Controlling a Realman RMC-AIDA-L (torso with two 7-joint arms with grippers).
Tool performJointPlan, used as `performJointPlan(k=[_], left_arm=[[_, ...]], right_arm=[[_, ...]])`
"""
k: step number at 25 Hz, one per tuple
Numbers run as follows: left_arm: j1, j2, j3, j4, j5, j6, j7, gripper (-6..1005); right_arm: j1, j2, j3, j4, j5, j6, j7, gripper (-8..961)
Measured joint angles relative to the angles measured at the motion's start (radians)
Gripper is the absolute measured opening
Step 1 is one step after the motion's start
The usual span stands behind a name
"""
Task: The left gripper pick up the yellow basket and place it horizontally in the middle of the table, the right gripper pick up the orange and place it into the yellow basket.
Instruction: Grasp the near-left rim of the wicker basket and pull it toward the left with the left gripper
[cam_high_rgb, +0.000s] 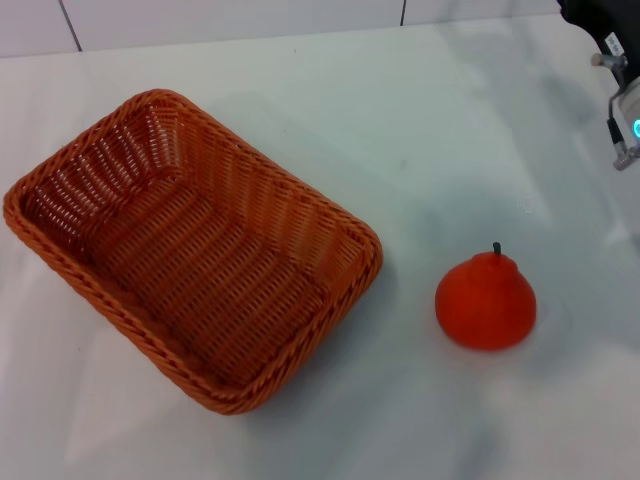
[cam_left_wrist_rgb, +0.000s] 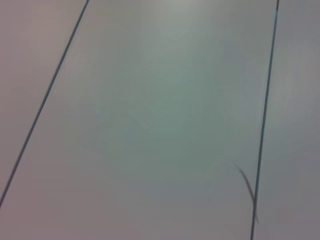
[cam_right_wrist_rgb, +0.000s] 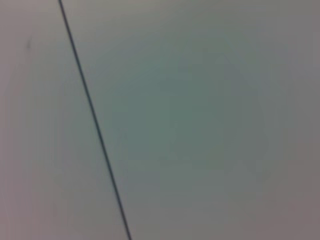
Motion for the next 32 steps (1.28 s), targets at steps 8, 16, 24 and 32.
performJointPlan(k=[8, 16, 24, 32], left_arm=[[-0.002, -0.001, 0.0, -0.009, 0.0, -0.008, 0.01, 732], [-0.002, 0.008, 0.034, 0.012, 0.008, -0.019, -0.095, 733], [-0.016, 0.046, 0.207, 0.164, 0.01, -0.031, -0.352, 731], [-0.061, 0.223, 0.678, 0.559, 0.077, -0.047, -0.93, 719]], right_arm=[[-0.045, -0.002, -0.002, -0.021, 0.0, -0.027, 0.006, 942], [-0.048, 0.0, -0.003, -0.014, 0.0, -0.039, 0.01, 942], [-0.044, 0.002, -0.006, -0.004, -0.001, -0.033, 0.014, 942], [-0.043, 0.002, -0.013, -0.003, -0.001, -0.033, 0.032, 942]])
